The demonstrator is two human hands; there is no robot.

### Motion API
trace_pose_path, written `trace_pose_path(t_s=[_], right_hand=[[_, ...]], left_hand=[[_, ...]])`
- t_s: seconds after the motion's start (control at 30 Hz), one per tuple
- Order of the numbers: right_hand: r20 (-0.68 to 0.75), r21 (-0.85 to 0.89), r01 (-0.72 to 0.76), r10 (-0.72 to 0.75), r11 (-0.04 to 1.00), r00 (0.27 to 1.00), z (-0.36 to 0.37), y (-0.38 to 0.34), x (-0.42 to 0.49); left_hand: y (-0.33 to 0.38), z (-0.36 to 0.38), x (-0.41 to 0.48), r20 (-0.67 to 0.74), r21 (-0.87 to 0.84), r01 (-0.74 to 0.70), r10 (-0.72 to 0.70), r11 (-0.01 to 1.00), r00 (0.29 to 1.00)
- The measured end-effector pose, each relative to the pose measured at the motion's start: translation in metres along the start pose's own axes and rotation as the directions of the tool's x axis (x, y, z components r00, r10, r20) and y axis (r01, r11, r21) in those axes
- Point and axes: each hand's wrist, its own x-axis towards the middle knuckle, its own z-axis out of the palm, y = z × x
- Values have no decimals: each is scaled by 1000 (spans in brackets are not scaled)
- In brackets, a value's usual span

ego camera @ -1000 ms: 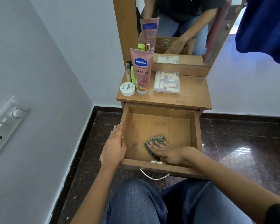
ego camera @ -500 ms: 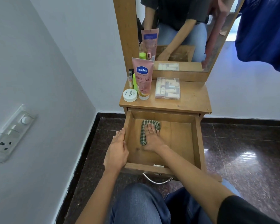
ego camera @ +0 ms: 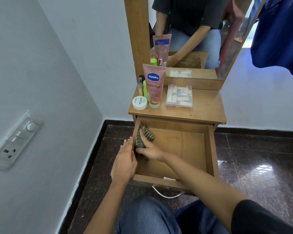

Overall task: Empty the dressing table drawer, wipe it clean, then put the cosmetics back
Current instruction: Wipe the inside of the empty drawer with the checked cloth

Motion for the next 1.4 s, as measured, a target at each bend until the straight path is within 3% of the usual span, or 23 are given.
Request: trace_pose_path(t_s=[0.07, 0.13, 0.2, 0.33, 0.5, 0.57, 0.7, 0.87, 1.07, 1.17, 1.3, 1.4], right_hand=[[69, 174, -71, 60, 982, 996, 4, -4, 6], [30, 456, -57, 48, 888, 998, 5, -5, 11], [-37, 584, -57, 97, 810, 995, 5, -10, 19], [-70, 481, -77, 126, 873, 990, 9, -19, 28], [118, 392, -84, 41, 916, 992, 20, 14, 8], [129, 425, -79, 26, 902, 991, 22, 16, 2], [-21, 594, -86, 123, 799, 992, 7, -22, 14], [-10, 371, -75, 85, 925, 996, 5, -23, 4], [186, 225, -72, 30, 972, 982, 12, 2, -26], [356, 59, -109, 81, 992, 931, -2, 4, -35], [561, -212, -48, 162, 976, 812, -29, -16, -34], [622, -264, -31, 194, 964, 759, -39, -30, -30]], left_hand=[[-1, 1, 0, -2, 0, 2, -2, 1000, 1000], [-2, 3, 1, -5, 10, 3, -3, 1000, 1000], [-3, 5, 1, -9, 12, 0, 0, 1000, 1000], [-3, 5, 1, -16, -1, 28, -28, 1000, 999], [-2, 5, 2, -22, 2, 3, -3, 1000, 1000], [-2, 6, 1, -27, 3, 3, -3, 1000, 1000], [-2, 4, 0, -17, -12, 15, -15, 1000, 1000], [-1, 3, 0, -12, -46, 50, -51, 998, 999], [-2, 4, 1, -35, -66, 51, -54, 996, 998], [-4, 5, 1, -27, -64, 74, -76, 995, 997], [-3, 5, 0, -19, -73, 91, -93, 993, 996], [-4, 5, 0, -11, -80, 88, -90, 993, 996]])
